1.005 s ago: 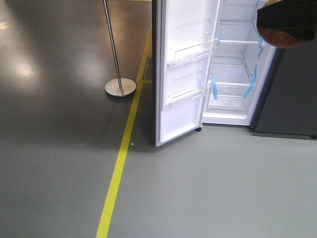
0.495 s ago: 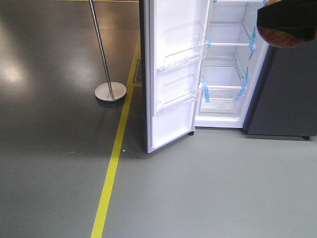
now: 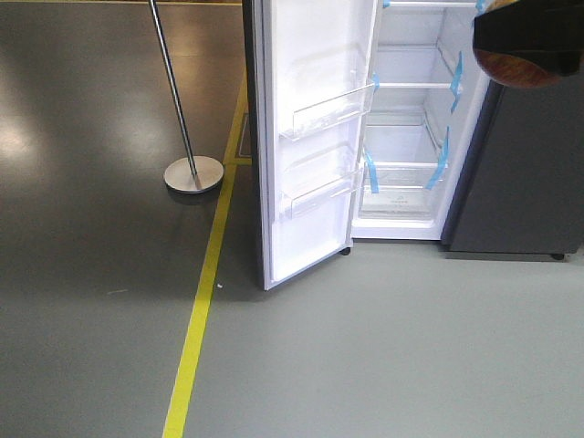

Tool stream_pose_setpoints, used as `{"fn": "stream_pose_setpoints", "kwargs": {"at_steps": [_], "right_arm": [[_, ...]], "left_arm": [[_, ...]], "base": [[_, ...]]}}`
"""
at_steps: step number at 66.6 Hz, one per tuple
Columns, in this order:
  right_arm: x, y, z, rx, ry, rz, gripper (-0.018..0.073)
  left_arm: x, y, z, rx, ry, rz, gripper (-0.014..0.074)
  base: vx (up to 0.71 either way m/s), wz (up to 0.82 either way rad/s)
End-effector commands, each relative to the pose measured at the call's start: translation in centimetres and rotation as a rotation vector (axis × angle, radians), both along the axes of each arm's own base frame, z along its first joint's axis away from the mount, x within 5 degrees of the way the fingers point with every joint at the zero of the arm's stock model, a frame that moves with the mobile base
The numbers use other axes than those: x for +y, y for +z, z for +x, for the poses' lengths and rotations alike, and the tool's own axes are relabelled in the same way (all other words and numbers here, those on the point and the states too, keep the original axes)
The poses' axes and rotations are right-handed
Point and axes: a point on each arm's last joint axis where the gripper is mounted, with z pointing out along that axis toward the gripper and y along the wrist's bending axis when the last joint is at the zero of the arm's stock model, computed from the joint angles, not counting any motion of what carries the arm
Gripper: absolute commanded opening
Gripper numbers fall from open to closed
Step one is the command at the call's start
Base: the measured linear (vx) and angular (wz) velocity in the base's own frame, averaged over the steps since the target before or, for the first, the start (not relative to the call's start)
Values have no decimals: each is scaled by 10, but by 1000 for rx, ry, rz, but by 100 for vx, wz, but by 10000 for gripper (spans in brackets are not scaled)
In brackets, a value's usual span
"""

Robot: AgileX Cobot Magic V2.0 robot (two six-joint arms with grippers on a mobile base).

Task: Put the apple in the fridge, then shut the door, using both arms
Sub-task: 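Approach the open fridge shelves, carrying the apple in the right gripper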

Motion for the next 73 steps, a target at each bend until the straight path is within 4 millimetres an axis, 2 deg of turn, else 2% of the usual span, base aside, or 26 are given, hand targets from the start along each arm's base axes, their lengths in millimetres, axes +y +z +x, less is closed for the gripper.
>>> {"fn": "stream_pose_setpoints", "kwargs": {"at_steps": [1, 73], "right_arm": [[-2, 21, -8, -113, -26, 44, 186], [-2, 21, -8, -113, -26, 44, 186]], "left_arm": [[-2, 1, 0, -63, -23, -4, -8], [-2, 1, 0, -63, -23, -4, -8]], "base": [[7, -2], [9, 0]]}}
